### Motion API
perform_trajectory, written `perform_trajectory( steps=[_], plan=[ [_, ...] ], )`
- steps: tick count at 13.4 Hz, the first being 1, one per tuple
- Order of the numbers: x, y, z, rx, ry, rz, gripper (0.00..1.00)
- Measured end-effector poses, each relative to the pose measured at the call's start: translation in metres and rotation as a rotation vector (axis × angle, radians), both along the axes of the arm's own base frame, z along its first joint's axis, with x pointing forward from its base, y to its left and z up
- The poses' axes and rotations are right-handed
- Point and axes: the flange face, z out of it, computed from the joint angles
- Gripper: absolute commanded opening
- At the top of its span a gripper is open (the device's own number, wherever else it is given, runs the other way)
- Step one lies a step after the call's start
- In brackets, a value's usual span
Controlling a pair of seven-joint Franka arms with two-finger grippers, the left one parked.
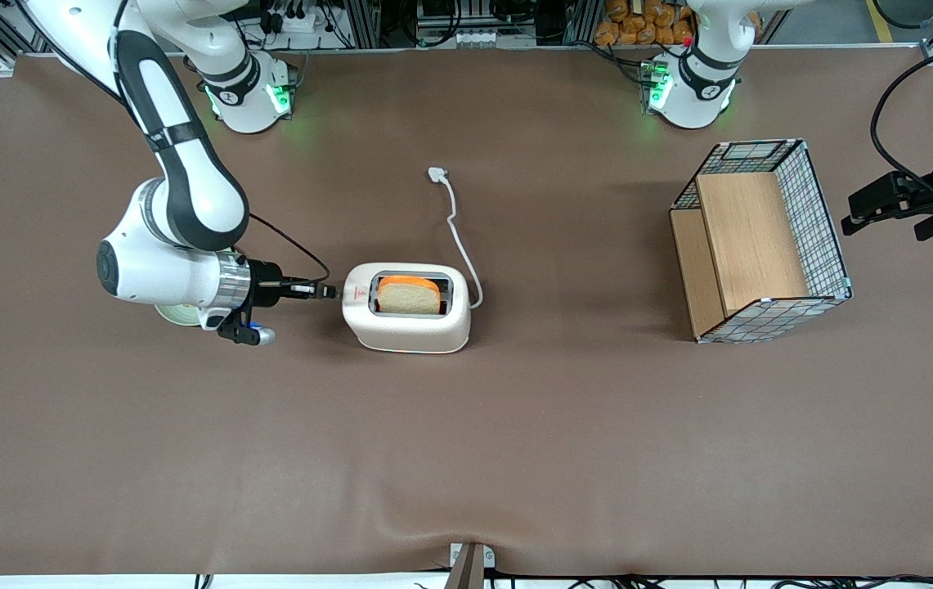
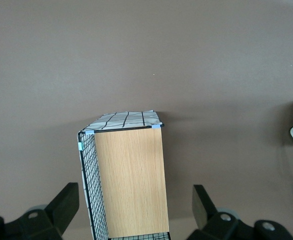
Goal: Press toaster button with right arm
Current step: 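Move the right gripper onto the toaster's lever, then press the toaster lever down with the right gripper and hold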
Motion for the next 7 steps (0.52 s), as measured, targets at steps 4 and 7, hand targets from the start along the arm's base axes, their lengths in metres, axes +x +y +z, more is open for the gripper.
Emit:
perform_trajectory(
  steps=[4, 7],
  plan=[
    [-0.0015, 0.0081, -0.0054, -0.005, -0.003, 0.006, 0.00],
    [-0.0014, 0.0077, -0.0068, -0.003, -0.005, 0.010, 0.00]
  ],
)
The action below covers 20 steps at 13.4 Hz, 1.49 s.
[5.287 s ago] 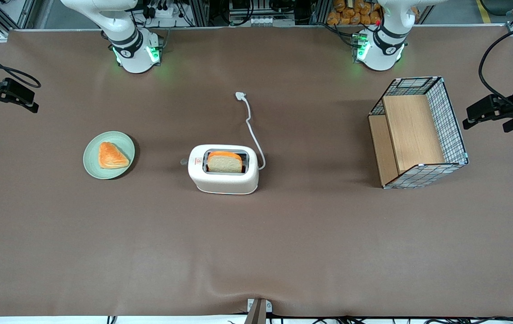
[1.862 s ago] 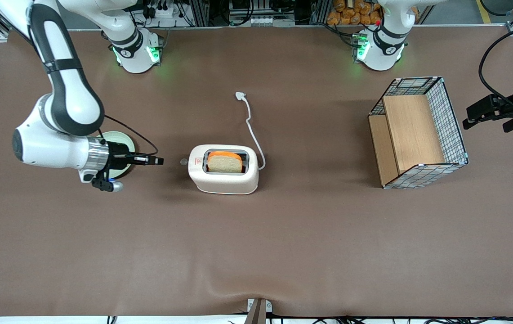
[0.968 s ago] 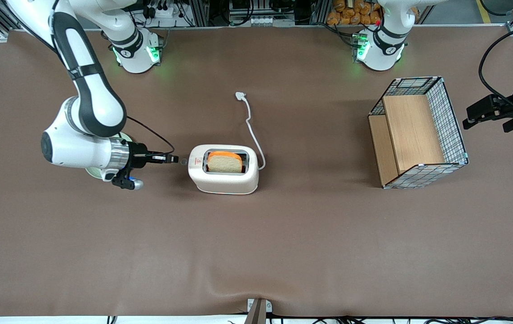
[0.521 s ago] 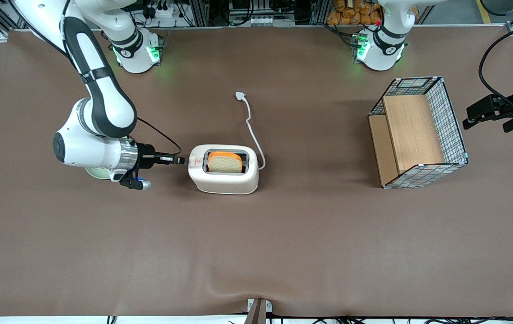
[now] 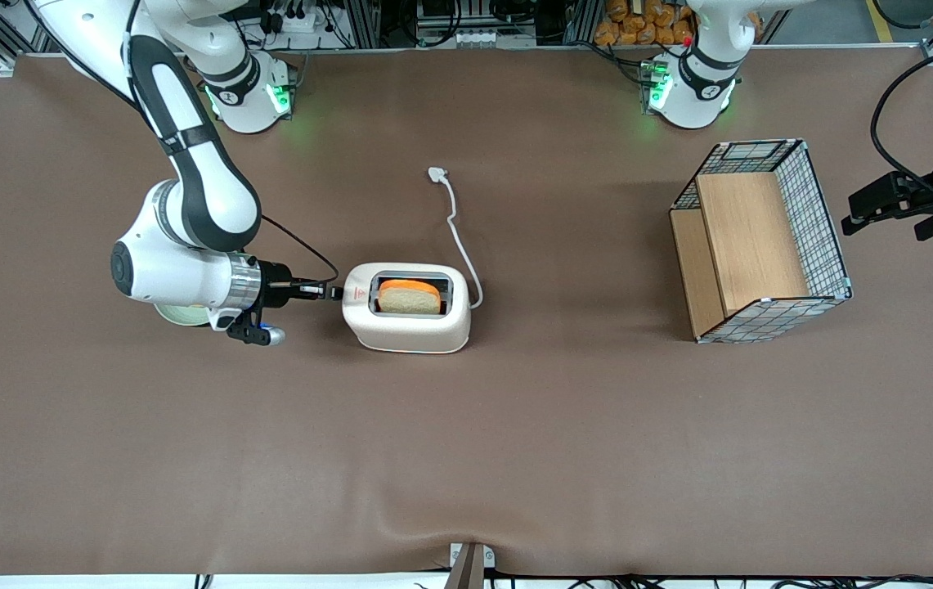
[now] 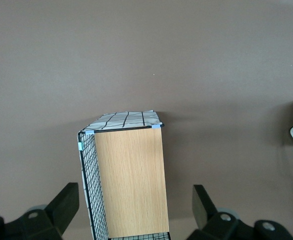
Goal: Press toaster button with right arm
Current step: 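Press the toaster lever down with the right gripper and hold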
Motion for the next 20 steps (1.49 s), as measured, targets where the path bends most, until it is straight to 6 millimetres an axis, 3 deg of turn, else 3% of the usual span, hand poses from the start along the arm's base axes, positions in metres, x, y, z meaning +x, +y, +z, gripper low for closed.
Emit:
perform_trajectory(
  steps=[20],
  plan=[
    [-0.001, -0.008, -0.040, -0.019, -0.010, 0.011, 0.00]
  ],
)
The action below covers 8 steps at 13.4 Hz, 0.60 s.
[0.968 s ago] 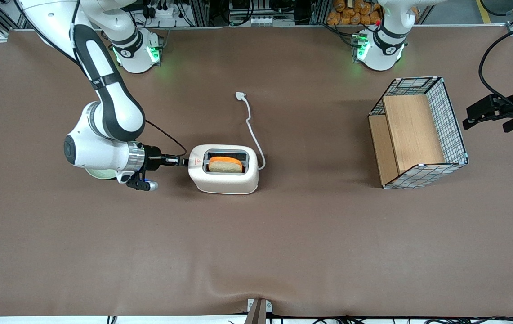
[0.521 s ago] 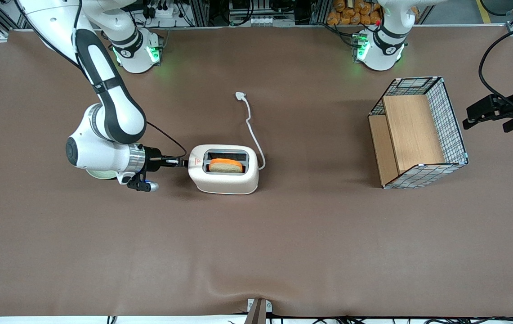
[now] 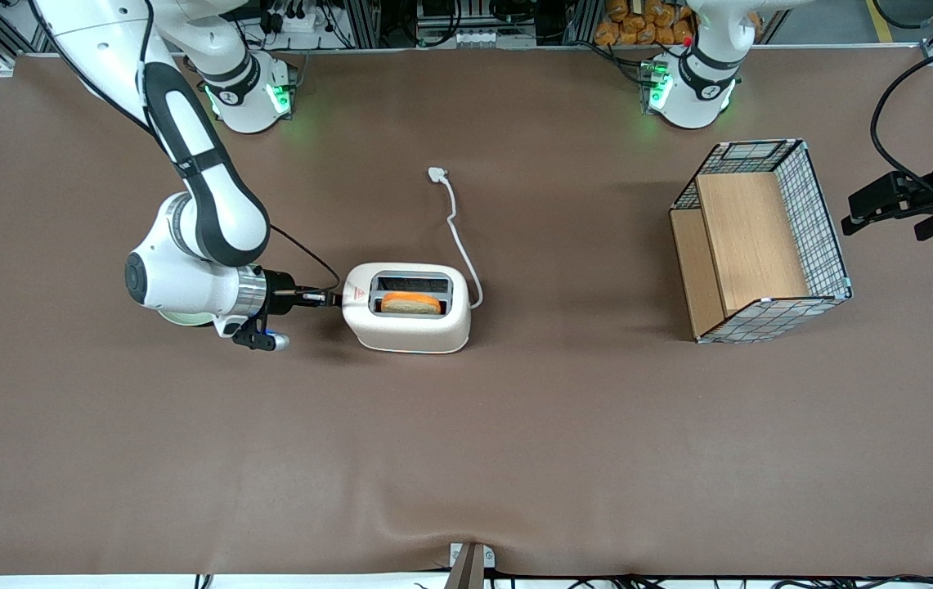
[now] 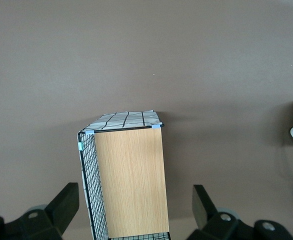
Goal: Press toaster button with right arm
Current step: 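Press the toaster lever down with the right gripper and hold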
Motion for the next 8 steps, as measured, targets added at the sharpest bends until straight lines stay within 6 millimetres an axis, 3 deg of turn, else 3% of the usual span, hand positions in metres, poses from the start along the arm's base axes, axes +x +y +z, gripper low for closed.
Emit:
perform_trajectory(
  steps=[8],
  plan=[
    [0.0003, -0.0013, -0.0087, -0.007, -0.002, -0.003, 0.00]
  ],
)
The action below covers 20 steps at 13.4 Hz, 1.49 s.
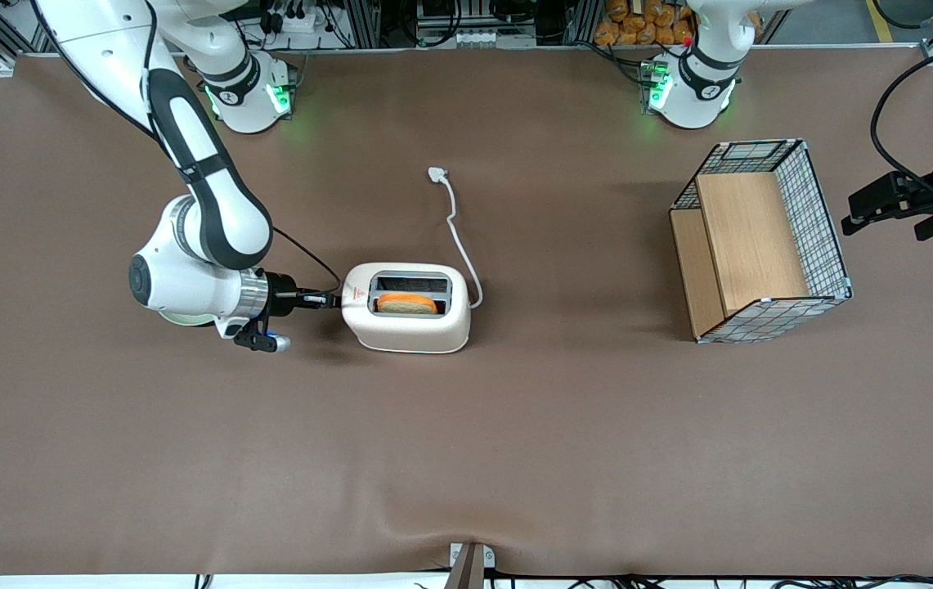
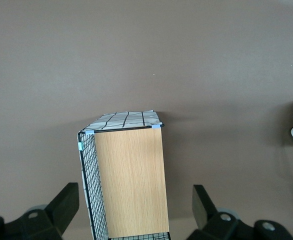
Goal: Press toaster button with right arm
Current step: 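Press the toaster lever down with the right gripper and hold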
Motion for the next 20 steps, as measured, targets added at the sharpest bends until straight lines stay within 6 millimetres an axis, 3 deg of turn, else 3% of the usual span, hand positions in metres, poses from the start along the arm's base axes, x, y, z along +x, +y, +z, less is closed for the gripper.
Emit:
perform_trajectory(
  steps=[20],
  plan=[
    [-0.0012, 0.0003, -0.0031, 0.010, -0.005, -0.027, 0.00]
  ],
)
